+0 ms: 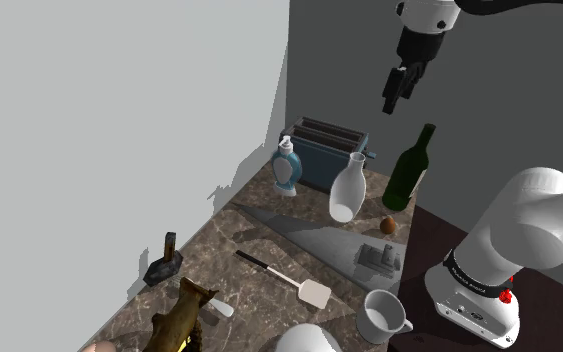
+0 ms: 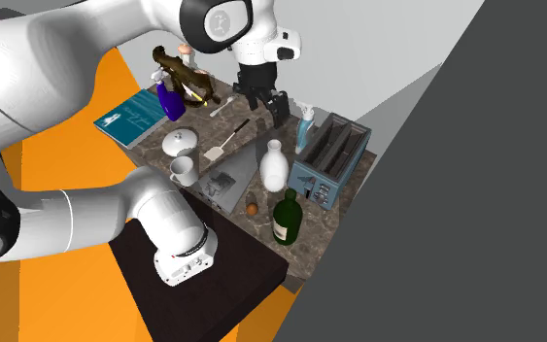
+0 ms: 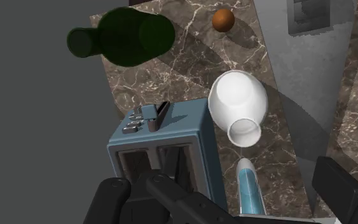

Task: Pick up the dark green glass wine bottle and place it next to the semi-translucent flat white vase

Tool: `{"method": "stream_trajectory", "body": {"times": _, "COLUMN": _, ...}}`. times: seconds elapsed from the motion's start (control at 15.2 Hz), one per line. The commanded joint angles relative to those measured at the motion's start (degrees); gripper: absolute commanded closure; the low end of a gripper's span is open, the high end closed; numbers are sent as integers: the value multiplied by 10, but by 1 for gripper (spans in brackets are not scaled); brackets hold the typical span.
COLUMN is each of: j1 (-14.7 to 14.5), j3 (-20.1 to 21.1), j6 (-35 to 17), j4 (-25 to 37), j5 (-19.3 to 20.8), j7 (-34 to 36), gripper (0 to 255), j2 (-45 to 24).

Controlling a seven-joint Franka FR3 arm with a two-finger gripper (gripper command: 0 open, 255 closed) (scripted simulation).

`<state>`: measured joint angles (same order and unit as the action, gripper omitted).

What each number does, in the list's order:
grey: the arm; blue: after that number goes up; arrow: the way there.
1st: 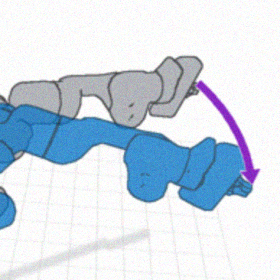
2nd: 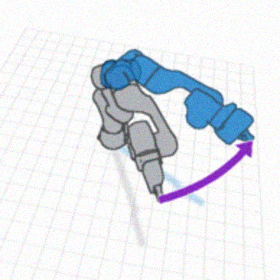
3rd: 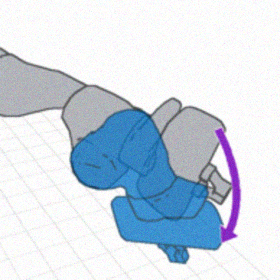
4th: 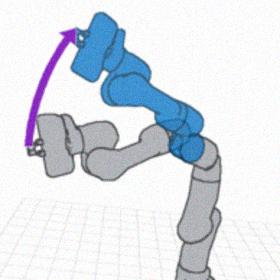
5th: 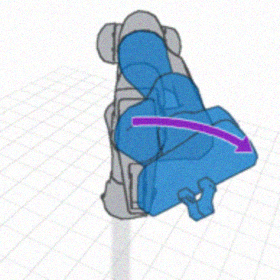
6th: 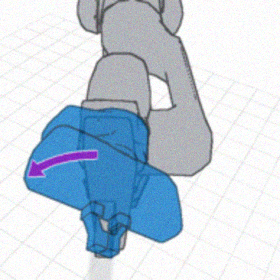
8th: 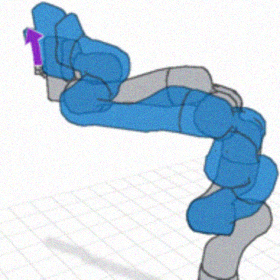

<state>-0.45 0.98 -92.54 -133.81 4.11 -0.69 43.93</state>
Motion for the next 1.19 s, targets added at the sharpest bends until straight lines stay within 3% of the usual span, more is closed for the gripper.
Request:
{"method": "stream_trajectory", "body": {"times": 0.0, "j1": 0, "j3": 0, "j6": 0, "j4": 0, "j5": 0, "j7": 0, "gripper": 0, "j2": 0}}
{"method": "stream_trajectory", "body": {"times": 0.53, "j1": 43, "j3": -113, "j6": -43, "j4": -86, "j5": 43, "j7": -89, "gripper": 0, "j2": 52}}
{"method": "stream_trajectory", "body": {"times": 0.99, "j1": 87, "j3": -222, "j6": -86, "j4": -130, "j5": 91, "j7": -171, "gripper": 0, "j2": 57}}
{"method": "stream_trajectory", "body": {"times": 1.12, "j1": 89, "j3": -227, "j6": -95, "j4": -138, "j5": 94, "j7": -173, "gripper": 0, "j2": 56}}
